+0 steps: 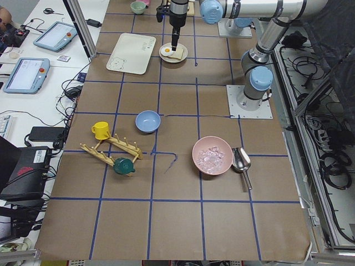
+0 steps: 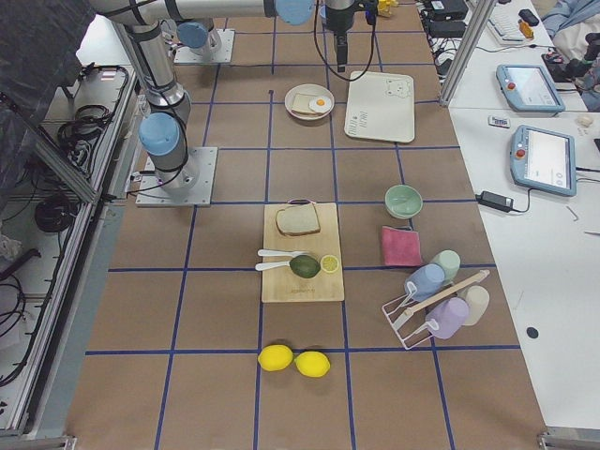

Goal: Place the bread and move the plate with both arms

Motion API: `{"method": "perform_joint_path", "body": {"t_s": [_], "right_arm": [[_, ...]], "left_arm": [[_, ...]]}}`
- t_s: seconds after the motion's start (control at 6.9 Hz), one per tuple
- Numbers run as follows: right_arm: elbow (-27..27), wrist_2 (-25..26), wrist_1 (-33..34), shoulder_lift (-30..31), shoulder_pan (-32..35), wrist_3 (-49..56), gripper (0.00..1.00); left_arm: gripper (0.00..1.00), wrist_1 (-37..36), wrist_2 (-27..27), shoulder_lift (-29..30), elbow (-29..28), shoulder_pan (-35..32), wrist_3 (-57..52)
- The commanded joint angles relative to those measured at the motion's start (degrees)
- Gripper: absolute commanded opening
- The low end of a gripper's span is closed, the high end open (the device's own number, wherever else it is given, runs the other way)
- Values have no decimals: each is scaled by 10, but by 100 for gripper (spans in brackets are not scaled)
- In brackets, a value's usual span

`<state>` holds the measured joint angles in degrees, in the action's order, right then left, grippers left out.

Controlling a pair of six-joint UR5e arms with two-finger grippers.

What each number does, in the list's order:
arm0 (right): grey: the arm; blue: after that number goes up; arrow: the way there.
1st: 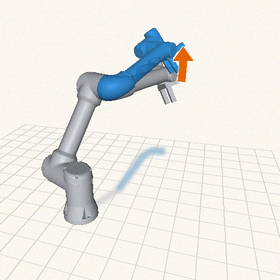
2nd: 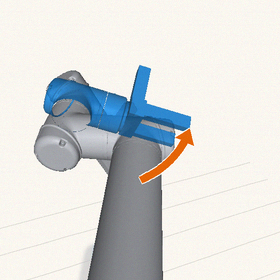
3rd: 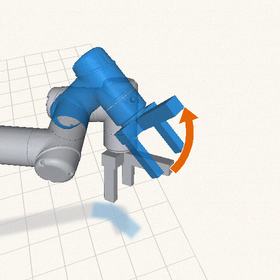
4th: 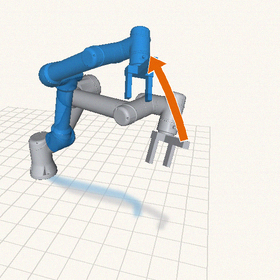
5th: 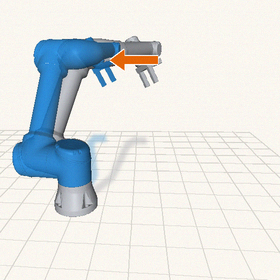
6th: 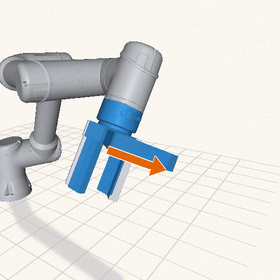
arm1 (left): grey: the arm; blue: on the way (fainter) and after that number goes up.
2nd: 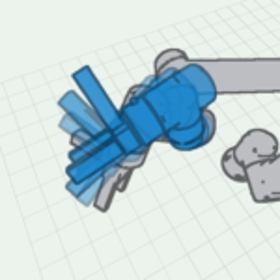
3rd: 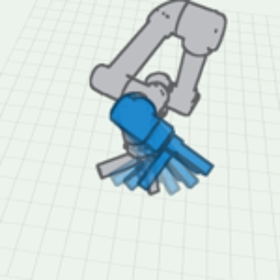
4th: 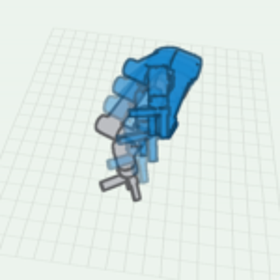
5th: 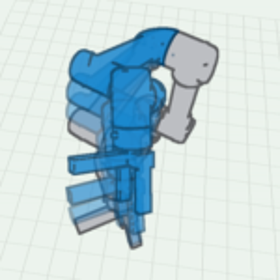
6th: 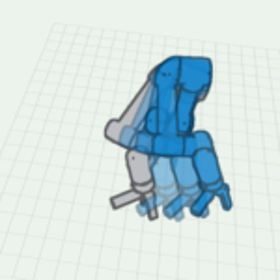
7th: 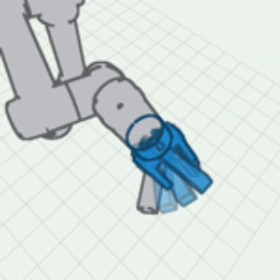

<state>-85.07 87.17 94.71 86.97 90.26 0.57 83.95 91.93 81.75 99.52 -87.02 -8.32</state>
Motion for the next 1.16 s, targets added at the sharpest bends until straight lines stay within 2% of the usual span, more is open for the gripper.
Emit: {"method": "perform_joint_path", "body": {"t_s": [0.0,0.29,0.58,0.72,1.01], "right_arm": [[6,2,5,0,-3,13,100],[10,-3,-27,1,-3,6,100],[5,25,-32,0,1,5,100],[4,20,-58,-1,1,1,100],[9,12,-64,2,2,-22,100]], "left_arm": [[100,0,1,0,0,0,1],[100,0,2,0,0,0,1],[100,1,2,0,1,0,1],[100,1,3,-1,1,0,1],[100,1,1,0,1,0,1]]}}
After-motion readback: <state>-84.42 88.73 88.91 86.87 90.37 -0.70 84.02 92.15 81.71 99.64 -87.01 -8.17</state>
